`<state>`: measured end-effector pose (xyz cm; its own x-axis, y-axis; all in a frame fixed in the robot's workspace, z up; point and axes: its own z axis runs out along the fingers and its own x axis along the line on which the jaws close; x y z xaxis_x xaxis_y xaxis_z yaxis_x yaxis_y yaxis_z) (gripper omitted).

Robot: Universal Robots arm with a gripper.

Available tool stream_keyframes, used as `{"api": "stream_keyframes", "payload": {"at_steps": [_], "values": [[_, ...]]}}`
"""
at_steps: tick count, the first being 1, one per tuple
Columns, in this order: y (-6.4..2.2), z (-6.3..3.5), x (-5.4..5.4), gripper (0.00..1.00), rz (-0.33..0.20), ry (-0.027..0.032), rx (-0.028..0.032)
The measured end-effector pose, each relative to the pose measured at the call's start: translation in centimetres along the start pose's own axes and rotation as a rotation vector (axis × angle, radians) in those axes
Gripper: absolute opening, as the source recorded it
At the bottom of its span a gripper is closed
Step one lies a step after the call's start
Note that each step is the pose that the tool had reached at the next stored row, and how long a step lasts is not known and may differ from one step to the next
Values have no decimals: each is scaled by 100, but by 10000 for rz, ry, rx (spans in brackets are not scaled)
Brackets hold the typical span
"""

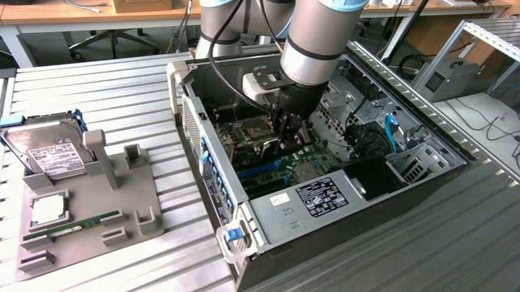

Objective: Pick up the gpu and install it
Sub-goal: 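Insert the gpu into the slot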

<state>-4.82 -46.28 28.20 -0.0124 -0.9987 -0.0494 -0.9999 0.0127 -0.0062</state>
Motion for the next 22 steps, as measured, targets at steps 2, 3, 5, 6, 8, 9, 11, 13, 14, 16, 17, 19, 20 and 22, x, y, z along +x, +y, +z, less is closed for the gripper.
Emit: {"api": "stream_keyframes", "payload": {"at_steps": [2,3,5,6,8,9,11,13,14,16,17,19,20,22], "values": [[7,0,0,27,0,0,0],[7,0,0,27,-2,0,0],[9,0,0,27,0,-1,0],[12,0,0,27,1,-1,0],[14,1,1,27,0,3,-1],[14,2,2,27,-1,7,-1],[14,5,3,27,0,13,0],[15,9,5,27,3,16,0],[15,10,6,27,3,18,0],[15,18,7,27,3,18,1],[15,24,8,27,5,20,1],[16,35,9,27,10,23,1],[17,40,9,27,14,22,1],[21,52,10,27,20,24,1]]}}
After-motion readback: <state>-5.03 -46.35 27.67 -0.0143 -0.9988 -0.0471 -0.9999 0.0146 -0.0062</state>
